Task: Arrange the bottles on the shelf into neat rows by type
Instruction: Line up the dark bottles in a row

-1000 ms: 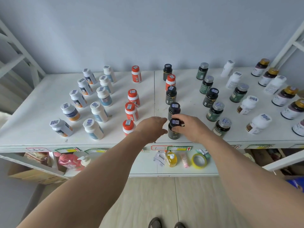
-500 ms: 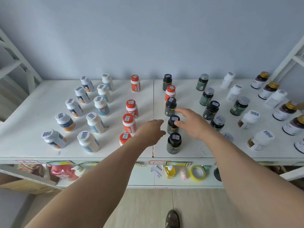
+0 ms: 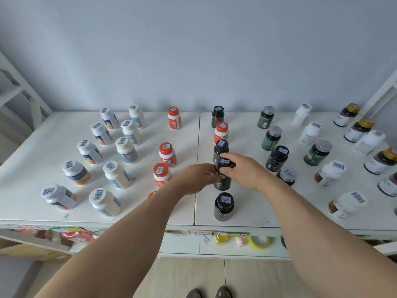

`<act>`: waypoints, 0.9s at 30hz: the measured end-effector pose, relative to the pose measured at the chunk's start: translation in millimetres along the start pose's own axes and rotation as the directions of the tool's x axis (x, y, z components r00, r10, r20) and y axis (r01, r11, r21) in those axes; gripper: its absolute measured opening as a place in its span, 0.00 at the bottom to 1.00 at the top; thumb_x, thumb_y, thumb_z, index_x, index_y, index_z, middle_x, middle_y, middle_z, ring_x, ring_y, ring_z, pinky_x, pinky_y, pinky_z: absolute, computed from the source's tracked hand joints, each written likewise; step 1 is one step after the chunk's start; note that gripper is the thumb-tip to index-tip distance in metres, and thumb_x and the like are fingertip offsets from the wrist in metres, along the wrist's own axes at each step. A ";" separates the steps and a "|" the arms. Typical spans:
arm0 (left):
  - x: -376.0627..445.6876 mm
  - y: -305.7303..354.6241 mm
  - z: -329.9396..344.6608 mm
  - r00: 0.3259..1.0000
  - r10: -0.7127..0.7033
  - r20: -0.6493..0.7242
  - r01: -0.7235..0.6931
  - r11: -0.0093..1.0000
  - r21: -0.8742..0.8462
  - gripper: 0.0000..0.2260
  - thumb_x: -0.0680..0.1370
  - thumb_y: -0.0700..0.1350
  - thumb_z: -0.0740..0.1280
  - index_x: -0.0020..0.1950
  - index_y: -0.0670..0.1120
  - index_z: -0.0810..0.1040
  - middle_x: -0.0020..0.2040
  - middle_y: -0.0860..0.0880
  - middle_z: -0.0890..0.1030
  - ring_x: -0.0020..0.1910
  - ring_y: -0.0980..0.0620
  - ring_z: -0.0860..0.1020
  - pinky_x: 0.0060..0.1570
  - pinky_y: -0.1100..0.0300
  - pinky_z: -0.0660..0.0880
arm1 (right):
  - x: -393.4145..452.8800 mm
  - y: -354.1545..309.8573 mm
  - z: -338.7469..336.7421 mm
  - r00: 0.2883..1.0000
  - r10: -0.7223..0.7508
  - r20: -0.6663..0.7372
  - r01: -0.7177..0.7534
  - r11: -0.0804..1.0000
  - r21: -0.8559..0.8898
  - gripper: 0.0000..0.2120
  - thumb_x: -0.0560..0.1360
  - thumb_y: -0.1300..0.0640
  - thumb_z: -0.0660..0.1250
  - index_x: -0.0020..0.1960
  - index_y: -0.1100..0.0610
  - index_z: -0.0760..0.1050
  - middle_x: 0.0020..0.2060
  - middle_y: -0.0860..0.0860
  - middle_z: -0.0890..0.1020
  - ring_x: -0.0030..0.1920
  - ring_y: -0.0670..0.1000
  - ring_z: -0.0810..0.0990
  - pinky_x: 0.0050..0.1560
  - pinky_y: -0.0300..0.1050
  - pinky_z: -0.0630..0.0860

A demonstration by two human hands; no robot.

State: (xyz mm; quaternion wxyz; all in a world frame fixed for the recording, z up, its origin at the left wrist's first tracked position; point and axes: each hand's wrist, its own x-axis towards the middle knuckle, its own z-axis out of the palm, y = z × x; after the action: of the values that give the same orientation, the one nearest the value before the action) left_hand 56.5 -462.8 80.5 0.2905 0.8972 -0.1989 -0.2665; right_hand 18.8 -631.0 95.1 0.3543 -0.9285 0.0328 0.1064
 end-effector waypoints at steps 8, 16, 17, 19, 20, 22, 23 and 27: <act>1.6 0.8 -24.3 0.998 0.014 0.057 -0.003 0.982 -0.187 0.17 0.79 0.49 0.66 0.68 0.50 0.75 0.63 0.50 0.79 0.62 0.51 0.76 0.66 0.54 0.70 | 8.9 -15.9 -8.7 0.998 0.003 -0.061 -0.003 1.000 -0.005 0.24 0.77 0.49 0.64 0.72 0.50 0.66 0.67 0.53 0.74 0.64 0.53 0.73 0.58 0.41 0.68; 2.8 -1.1 -27.7 0.995 0.054 0.086 -0.035 0.977 -0.212 0.16 0.79 0.49 0.66 0.67 0.49 0.76 0.63 0.49 0.79 0.61 0.51 0.76 0.61 0.58 0.70 | 7.9 -15.3 -6.1 0.997 0.036 -0.075 -0.034 0.999 0.034 0.25 0.77 0.49 0.65 0.72 0.49 0.66 0.67 0.51 0.74 0.64 0.51 0.73 0.57 0.39 0.66; 2.9 -0.8 -27.6 0.995 0.060 0.086 -0.041 0.977 -0.211 0.16 0.79 0.49 0.66 0.67 0.49 0.76 0.62 0.50 0.80 0.61 0.52 0.76 0.60 0.59 0.70 | 7.9 -14.4 -6.2 0.996 0.041 -0.077 -0.038 0.998 0.040 0.25 0.77 0.49 0.65 0.72 0.49 0.66 0.67 0.51 0.74 0.64 0.51 0.73 0.56 0.38 0.66; 3.7 -0.3 -27.4 0.994 0.066 0.082 -0.050 0.981 -0.185 0.16 0.79 0.49 0.66 0.67 0.49 0.76 0.62 0.50 0.80 0.60 0.52 0.76 0.59 0.60 0.71 | 8.0 -13.1 -6.5 0.996 0.045 -0.079 -0.042 0.998 0.043 0.25 0.77 0.49 0.65 0.72 0.48 0.66 0.67 0.51 0.74 0.64 0.51 0.73 0.56 0.38 0.66; 4.7 -0.3 -27.1 0.995 0.064 0.079 -0.050 0.985 -0.168 0.16 0.79 0.49 0.66 0.67 0.49 0.76 0.62 0.50 0.80 0.61 0.52 0.76 0.61 0.59 0.71 | 7.7 -12.5 -6.4 0.996 0.043 -0.076 -0.039 0.998 0.043 0.25 0.77 0.49 0.65 0.72 0.49 0.66 0.67 0.51 0.74 0.64 0.51 0.73 0.56 0.38 0.66; 6.8 -0.8 -26.1 0.996 0.051 0.077 -0.042 0.992 -0.118 0.16 0.79 0.50 0.66 0.67 0.50 0.76 0.62 0.50 0.80 0.61 0.50 0.76 0.63 0.55 0.72 | 6.8 -10.6 -5.0 0.997 0.030 -0.066 -0.027 0.999 0.040 0.24 0.77 0.50 0.65 0.72 0.49 0.66 0.67 0.50 0.74 0.64 0.51 0.73 0.56 0.38 0.66; 7.8 -1.3 -25.5 0.996 0.044 0.074 -0.038 0.996 -0.080 0.17 0.79 0.50 0.66 0.67 0.50 0.75 0.62 0.50 0.80 0.61 0.50 0.77 0.63 0.55 0.72 | 6.1 -9.0 -3.7 0.998 0.024 -0.056 -0.022 0.999 0.039 0.24 0.77 0.51 0.64 0.72 0.49 0.66 0.66 0.50 0.75 0.63 0.51 0.73 0.57 0.39 0.66; 10.3 -5.3 -23.9 0.998 0.039 0.047 -0.044 0.992 0.116 0.23 0.79 0.52 0.66 0.73 0.50 0.69 0.68 0.50 0.76 0.65 0.49 0.75 0.66 0.54 0.70 | 6.0 2.2 5.0 0.999 0.033 -0.008 -0.032 0.998 0.053 0.23 0.77 0.52 0.64 0.71 0.46 0.66 0.64 0.50 0.76 0.60 0.51 0.75 0.58 0.43 0.70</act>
State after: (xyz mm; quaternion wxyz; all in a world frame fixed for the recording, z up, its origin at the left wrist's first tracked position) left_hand 79.7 -454.2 90.0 0.2385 0.9022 -0.2391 -0.2682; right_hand 23.6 -629.3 88.7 0.3767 -0.9187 0.0522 0.1070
